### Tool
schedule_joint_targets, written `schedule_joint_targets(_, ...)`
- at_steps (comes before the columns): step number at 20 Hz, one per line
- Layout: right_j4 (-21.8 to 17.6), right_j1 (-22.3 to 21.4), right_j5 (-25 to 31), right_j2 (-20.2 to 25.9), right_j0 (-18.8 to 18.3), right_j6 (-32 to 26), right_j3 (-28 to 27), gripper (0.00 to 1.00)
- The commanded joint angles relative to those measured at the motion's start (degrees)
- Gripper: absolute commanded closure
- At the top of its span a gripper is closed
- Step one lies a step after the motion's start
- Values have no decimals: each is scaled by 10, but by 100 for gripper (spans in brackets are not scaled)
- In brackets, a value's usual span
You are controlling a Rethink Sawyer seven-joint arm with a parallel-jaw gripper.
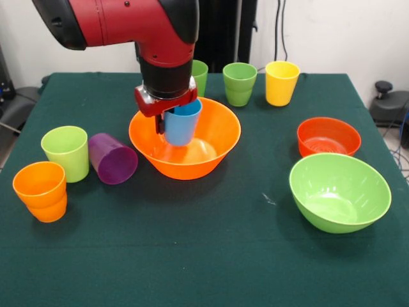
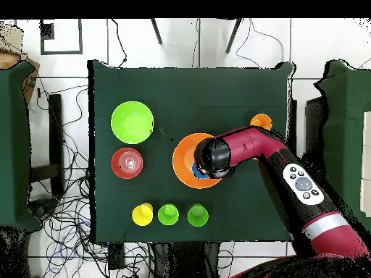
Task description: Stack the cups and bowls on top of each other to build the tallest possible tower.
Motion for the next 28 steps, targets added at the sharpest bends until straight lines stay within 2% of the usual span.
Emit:
schedule_joint_targets(1,-11,15,-29,-9,0,-97,6,100)
schedule_joint_targets(6,-8,7,-36,-3,-23,-111,25,100)
schedule_joint_targets(11,-16,9,-33,-6,-25,-114,20,100)
schedule_joint_targets(21,-34,21,-29,-14,-7,-105,-6,100)
schedule_joint_targets(28,-56,1,-42,-35,9,-61,5,100)
